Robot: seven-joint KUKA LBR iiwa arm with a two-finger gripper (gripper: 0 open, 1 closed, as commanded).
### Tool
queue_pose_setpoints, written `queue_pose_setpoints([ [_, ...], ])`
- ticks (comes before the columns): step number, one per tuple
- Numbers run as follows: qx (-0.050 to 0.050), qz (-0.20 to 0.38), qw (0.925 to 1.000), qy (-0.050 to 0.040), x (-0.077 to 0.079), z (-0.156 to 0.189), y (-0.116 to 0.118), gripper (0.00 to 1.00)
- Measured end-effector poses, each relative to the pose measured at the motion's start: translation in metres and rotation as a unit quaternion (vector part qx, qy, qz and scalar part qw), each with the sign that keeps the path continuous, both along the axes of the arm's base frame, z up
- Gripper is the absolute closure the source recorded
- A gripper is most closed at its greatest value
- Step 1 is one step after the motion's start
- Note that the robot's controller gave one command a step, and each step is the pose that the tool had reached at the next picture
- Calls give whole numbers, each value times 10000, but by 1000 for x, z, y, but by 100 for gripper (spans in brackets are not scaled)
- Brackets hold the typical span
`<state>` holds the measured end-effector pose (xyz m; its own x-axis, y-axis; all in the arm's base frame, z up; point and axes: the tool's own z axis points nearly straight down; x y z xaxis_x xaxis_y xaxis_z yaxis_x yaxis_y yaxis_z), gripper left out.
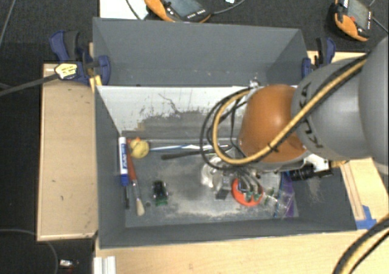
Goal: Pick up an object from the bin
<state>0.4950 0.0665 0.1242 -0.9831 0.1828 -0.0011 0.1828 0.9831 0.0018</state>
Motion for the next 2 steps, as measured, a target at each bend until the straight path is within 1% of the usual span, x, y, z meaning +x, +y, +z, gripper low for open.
queue_pose_setpoints([
  [1,1,5,10000,-12,-17,-55,-22,100],
  [2,3,734,9973,-56,43,-53,-32,100],
])
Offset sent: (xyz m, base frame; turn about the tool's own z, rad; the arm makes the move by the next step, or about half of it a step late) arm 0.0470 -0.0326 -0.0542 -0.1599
